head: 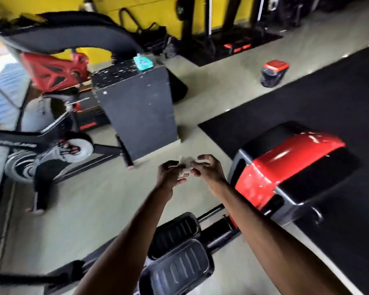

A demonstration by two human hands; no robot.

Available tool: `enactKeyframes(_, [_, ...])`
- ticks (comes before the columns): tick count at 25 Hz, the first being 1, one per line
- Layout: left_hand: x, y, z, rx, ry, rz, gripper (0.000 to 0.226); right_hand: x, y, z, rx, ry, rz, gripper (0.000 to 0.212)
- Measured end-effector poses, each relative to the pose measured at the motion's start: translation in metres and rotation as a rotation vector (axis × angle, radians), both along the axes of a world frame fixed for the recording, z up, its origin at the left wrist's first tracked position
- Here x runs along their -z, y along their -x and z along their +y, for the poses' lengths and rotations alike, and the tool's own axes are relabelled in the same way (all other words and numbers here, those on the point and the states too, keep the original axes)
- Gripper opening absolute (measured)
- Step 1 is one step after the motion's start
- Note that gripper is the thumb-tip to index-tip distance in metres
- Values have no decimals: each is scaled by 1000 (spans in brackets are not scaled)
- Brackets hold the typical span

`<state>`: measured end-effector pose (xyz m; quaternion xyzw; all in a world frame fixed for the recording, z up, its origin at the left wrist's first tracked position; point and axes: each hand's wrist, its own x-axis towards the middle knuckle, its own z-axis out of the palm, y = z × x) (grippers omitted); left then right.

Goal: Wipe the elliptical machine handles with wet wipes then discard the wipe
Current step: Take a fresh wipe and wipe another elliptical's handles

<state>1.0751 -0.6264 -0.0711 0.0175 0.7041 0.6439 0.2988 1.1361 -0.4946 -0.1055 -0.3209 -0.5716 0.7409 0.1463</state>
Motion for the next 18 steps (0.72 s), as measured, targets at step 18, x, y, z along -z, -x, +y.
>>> enactKeyframes(18, [-2, -156, 495, 344, -50, 46, 30, -16, -228, 445, 112, -711, -190, 23])
